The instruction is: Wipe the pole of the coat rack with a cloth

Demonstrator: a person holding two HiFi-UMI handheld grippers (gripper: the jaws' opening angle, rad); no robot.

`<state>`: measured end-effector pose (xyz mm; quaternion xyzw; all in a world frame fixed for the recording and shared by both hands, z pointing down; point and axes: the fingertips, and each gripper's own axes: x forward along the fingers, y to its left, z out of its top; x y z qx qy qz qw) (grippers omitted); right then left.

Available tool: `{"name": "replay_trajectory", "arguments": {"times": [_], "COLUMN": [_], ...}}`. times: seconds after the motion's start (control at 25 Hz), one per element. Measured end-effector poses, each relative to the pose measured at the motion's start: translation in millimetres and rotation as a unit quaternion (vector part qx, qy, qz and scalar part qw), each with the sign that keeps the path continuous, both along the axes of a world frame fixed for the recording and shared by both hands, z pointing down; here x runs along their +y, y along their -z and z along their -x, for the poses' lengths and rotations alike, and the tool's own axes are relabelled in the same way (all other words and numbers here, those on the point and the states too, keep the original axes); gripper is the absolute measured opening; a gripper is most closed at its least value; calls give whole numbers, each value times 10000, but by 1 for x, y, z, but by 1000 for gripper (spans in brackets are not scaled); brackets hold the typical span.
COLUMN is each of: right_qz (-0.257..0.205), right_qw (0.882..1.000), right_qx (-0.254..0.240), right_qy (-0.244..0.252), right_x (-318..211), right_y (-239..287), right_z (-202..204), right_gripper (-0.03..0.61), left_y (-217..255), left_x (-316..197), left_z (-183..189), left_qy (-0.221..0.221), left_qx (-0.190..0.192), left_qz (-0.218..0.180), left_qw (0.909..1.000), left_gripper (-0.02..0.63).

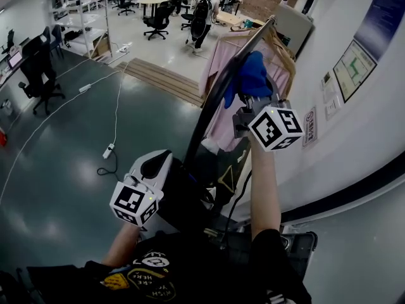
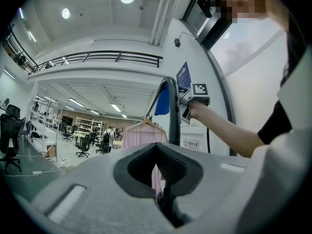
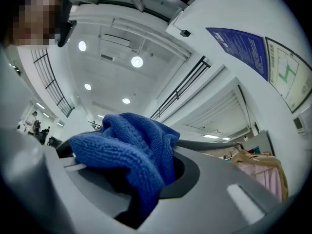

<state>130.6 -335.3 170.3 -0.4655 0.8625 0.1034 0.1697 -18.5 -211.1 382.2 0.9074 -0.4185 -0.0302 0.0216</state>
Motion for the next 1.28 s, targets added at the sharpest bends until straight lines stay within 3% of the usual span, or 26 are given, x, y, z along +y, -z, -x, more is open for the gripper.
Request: {"name": "replay_trajectory", "arguments": {"times": [0.16, 0.36, 0.6, 0.88, 1.0, 1.28], "right_qz": [-347, -418, -89, 470, 444, -486], "right_qw": [9950, 9926, 9901, 9779, 9779, 9851], "right_qx": [765, 1026, 890, 1350, 1363, 968], "right_qy": [546, 492, 1080, 1526, 1521, 1338], "right_x": [58, 95, 120, 139, 139, 130], "right_y": [-21, -78, -155, -241, -230, -123], "right_z": [57, 72, 72, 88, 93, 80], "right_gripper": [41, 32, 34, 37, 37, 38], "left_y": [-1, -7, -19, -21, -20, -16], "left_x": [0, 3, 5, 6, 6, 5], "left_z": [-2, -6, -6, -6, -3, -4], "left_qy": [-41, -89, -92, -63, -37, -21], "left_qx": [-7, -36, -53, -43, -37, -41], "left_qz": [18, 80, 212, 234, 236, 183], "left_qw": [10000, 9999, 9997, 9997, 9997, 9998], "left_gripper": [5, 5, 5, 5, 5, 5]}}
